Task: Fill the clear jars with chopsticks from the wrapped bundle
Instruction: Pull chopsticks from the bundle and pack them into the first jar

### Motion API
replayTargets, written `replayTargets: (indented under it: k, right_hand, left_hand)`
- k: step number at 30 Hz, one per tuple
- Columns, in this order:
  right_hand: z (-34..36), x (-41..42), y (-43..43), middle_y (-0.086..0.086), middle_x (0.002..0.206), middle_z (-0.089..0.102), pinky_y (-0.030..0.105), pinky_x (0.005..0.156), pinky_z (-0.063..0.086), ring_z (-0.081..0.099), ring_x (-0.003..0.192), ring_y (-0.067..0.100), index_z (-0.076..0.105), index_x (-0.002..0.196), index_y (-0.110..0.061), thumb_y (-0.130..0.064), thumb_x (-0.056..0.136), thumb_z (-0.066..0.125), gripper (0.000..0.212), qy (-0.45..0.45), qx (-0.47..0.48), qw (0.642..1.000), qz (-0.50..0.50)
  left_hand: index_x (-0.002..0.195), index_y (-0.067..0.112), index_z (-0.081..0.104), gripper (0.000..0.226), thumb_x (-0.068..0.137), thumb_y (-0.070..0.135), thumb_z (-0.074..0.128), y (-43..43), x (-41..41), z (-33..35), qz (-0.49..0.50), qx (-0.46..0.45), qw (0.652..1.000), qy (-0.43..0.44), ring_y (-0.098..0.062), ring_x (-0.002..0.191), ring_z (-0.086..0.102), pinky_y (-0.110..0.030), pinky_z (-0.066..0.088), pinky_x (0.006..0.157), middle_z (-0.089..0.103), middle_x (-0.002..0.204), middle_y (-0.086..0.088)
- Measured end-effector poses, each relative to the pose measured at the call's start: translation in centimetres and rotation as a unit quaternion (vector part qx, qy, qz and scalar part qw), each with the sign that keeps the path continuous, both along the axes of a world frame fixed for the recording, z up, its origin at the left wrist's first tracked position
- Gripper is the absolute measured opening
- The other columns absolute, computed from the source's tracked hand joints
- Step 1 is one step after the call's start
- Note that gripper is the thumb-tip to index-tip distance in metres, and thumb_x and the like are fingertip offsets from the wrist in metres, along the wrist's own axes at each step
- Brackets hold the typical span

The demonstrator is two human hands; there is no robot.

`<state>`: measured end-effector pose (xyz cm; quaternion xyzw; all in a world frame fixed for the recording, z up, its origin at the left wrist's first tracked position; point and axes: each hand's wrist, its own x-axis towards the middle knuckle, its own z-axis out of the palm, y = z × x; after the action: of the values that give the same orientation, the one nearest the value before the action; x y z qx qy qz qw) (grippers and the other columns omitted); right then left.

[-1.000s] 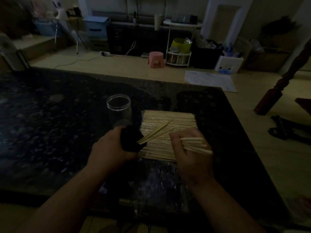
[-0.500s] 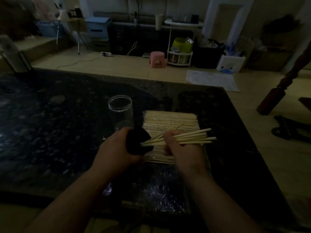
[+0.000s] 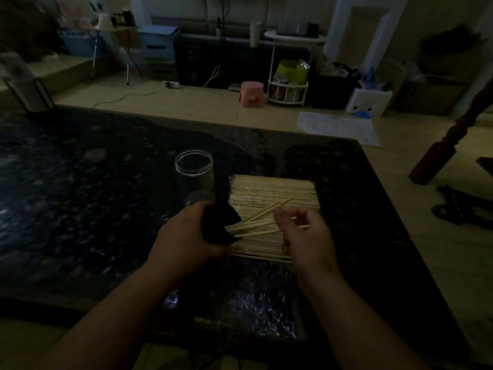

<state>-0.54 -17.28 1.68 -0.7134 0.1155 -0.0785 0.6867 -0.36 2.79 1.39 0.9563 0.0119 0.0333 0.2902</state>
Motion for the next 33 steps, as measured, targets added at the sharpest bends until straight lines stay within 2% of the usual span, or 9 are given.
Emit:
replayTargets:
  k: [2,5,8,10,14,16,23,29,33]
  right_hand:
    - [0.3,-0.1,-0.1,0.007,0.079,0.056,0.026,0.052,0.047,0.053,0.059,0.012,0.060,0.087,-0.014,-0.017,0.090,0.064,0.006,0.004,0.076,0.997,0.003]
    - [1.0,-0.2,0.0,0.005,0.076,0.058,0.025,0.055,0.053,0.058,0.061,0.012,0.061,0.087,-0.007,0.001,0.095,0.044,0.020,0.003,0.151,0.989,-0.002]
    - [0.5,-0.3,0.2,0.003,0.073,0.060,0.024,0.061,0.055,0.061,0.064,0.011,0.067,0.092,-0.006,-0.001,0.097,0.048,0.020,-0.008,0.078,0.997,-0.001]
    - [0.2,-0.2,0.1,0.000,0.072,0.059,0.021,0.060,0.053,0.059,0.064,0.009,0.069,0.096,-0.013,-0.006,0.096,0.053,0.018,-0.018,0.018,1.000,0.004]
    - [0.1,-0.1,-0.1,0.003,0.084,0.062,0.020,0.063,0.054,0.064,0.070,0.012,0.064,0.107,-0.016,-0.004,0.095,0.056,0.019,-0.023,0.050,0.998,0.013]
    - [0.2,-0.1,-0.1,0.007,0.086,0.065,0.022,0.064,0.055,0.067,0.071,0.014,0.063,0.102,-0.017,-0.001,0.094,0.055,0.019,-0.020,0.089,0.996,0.018]
    - [-0.2,0.1,-0.6,0.009,0.095,0.066,0.031,0.064,0.056,0.068,0.074,0.021,0.061,0.093,-0.019,-0.007,0.095,0.056,0.013,0.016,0.049,0.999,0.011]
    - [-0.6,-0.3,-0.8,0.009,0.073,0.060,0.028,0.054,0.051,0.057,0.061,0.017,0.056,0.079,-0.010,0.006,0.089,0.052,0.020,0.041,-0.007,0.996,0.081]
    - [-0.7,-0.7,-0.6,0.012,0.070,0.066,0.031,0.053,0.048,0.060,0.058,0.021,0.055,0.075,-0.010,0.003,0.090,0.045,0.022,0.057,-0.062,0.988,0.130]
  left_hand:
    - [0.128,0.034,0.050,0.089,0.050,0.055,0.084,-0.1,0.0,0.0,-0.001,-0.003,1.000,-0.003,-0.015,0.108,0.059,-0.036,0.049,0.091,0.060,0.120,0.008]
    - [0.129,0.034,0.049,0.089,0.050,0.055,0.083,-0.2,0.0,0.0,-0.002,-0.001,1.000,-0.002,-0.016,0.108,0.059,-0.036,0.050,0.091,0.060,0.120,0.007]
    - [0.129,0.033,0.049,0.089,0.051,0.056,0.083,-0.2,-0.1,0.0,-0.004,0.006,1.000,-0.001,-0.016,0.108,0.058,-0.037,0.049,0.091,0.060,0.120,0.007]
    - [0.129,0.033,0.049,0.090,0.050,0.057,0.083,-0.1,-0.1,0.0,-0.002,0.013,1.000,0.004,-0.016,0.107,0.058,-0.037,0.049,0.091,0.060,0.119,0.007]
    - [0.129,0.034,0.049,0.087,0.051,0.054,0.085,-0.1,-0.1,0.2,0.004,0.014,1.000,0.000,-0.015,0.107,0.059,-0.033,0.049,0.089,0.060,0.119,0.008]
    - [0.127,0.035,0.050,0.085,0.052,0.049,0.086,-0.1,-0.1,0.1,0.007,-0.004,1.000,-0.005,-0.015,0.107,0.059,-0.033,0.049,0.089,0.061,0.119,0.008]
    - [0.130,0.033,0.049,0.089,0.051,0.045,0.088,0.3,0.2,0.2,0.030,-0.016,0.999,-0.007,-0.016,0.108,0.058,-0.033,0.049,0.090,0.059,0.121,0.006]
    - [0.132,0.033,0.046,0.094,0.049,0.051,0.087,0.9,0.4,-0.1,0.043,-0.011,0.999,0.002,-0.016,0.110,0.057,-0.038,0.050,0.092,0.059,0.123,0.005]
    - [0.130,0.031,0.047,0.090,0.051,0.050,0.087,0.9,0.4,0.0,0.045,-0.011,0.999,-0.006,-0.018,0.109,0.058,-0.036,0.049,0.091,0.059,0.122,0.003]
